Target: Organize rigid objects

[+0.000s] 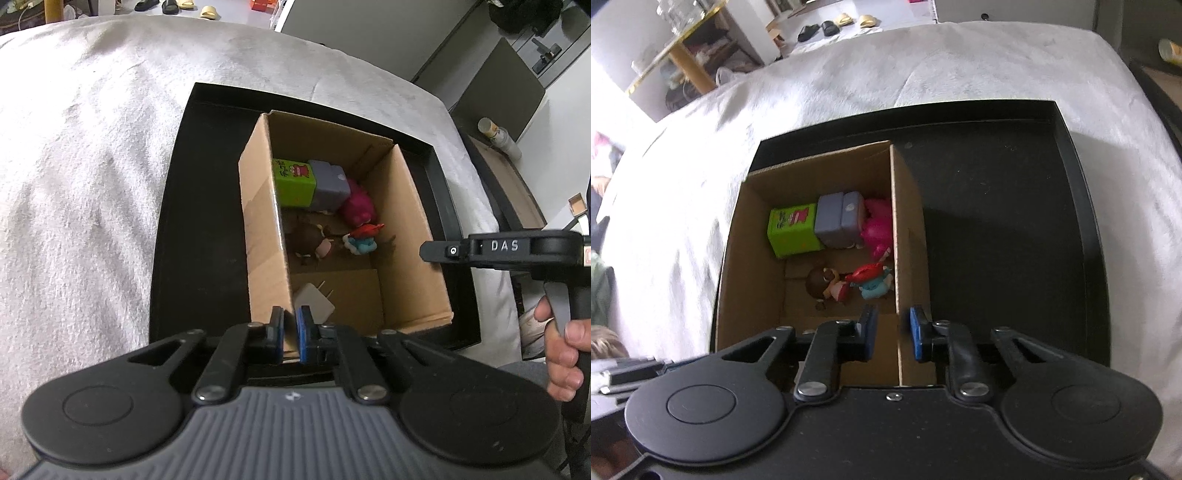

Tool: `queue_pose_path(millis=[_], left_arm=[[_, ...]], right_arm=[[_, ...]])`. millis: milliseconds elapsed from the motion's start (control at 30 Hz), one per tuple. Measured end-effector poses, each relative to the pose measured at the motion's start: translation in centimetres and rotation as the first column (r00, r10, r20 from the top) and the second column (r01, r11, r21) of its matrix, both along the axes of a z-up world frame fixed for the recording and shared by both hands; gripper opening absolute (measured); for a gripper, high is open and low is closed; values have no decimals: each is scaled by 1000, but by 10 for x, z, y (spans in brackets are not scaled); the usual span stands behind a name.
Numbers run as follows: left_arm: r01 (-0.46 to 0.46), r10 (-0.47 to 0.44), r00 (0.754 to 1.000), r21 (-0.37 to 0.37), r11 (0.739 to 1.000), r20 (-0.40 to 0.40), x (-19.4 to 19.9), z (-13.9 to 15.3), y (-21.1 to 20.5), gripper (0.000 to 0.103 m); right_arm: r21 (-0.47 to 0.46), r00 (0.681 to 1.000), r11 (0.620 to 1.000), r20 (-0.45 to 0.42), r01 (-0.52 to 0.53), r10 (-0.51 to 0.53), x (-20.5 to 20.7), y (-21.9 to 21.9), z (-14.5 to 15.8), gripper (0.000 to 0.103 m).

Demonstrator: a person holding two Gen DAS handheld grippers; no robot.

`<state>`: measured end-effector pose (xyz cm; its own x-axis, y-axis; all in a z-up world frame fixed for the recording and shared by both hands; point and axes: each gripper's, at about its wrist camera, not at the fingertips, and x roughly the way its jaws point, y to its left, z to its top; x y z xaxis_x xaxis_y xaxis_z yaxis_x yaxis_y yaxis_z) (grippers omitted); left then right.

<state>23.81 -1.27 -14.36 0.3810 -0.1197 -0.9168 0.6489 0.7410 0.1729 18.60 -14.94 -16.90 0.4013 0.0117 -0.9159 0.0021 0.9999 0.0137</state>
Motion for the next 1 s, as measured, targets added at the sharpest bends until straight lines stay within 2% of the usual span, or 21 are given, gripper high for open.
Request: queue_pose_path(millis=[233,333,633,767,1000], left_arm=[[-6,6,1000,11,1000,18,7,2,-4,6],[2,-4,999,33,999,46,8,4,-9,6],[-13,9,998,80,997,58,4,5,-13,5],[-25,20,997,68,997,70,-2,15,-15,5],[14,-22,994,75,997,102,-22,35,-25,6]], right_arm=[[43,1000,999,13,4,-4,-1,-4,5,19],[51,1000,999,31,-6,4,-8,-6,15,19],[56,997,998,79,4,-8,-39,-19,48,20],[54,995,998,98,19,-24,-52,-26,59,20],[69,987,997,151,38,-48,-73,-33,76,22]])
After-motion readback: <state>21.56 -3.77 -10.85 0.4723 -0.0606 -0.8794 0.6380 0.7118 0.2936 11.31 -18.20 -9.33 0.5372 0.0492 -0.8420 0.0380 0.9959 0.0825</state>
